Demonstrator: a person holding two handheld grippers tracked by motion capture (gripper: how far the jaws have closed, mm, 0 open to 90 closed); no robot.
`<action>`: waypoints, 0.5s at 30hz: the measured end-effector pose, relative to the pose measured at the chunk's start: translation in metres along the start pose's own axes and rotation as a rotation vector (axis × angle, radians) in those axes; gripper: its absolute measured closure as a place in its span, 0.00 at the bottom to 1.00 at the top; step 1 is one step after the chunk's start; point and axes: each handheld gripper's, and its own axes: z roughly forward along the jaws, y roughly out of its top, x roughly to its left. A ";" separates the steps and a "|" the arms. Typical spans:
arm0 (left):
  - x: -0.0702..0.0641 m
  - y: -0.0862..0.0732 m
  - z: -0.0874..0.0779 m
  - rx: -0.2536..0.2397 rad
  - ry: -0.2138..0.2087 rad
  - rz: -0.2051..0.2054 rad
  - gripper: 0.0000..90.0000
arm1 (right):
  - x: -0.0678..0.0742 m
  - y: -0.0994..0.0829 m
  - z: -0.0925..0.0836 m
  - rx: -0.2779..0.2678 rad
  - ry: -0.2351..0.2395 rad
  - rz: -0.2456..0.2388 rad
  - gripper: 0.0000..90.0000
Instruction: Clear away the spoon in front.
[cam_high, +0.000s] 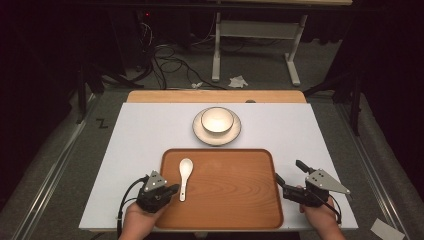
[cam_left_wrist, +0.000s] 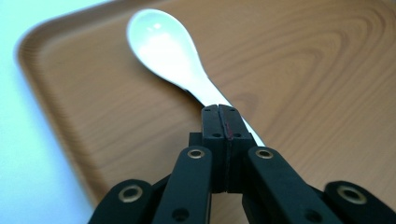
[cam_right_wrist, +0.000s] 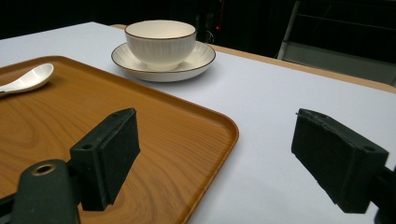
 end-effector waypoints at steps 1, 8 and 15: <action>0.000 0.000 0.000 0.000 0.000 0.001 1.00 | 0.000 0.000 0.000 -0.002 0.001 -0.004 0.18; 0.000 0.000 0.000 -0.008 -0.003 -0.008 0.84 | 0.000 0.000 0.000 -0.003 0.000 -0.001 0.18; 0.011 0.000 -0.009 -0.058 0.015 -0.048 0.50 | 0.000 0.000 0.001 -0.001 0.001 -0.002 0.18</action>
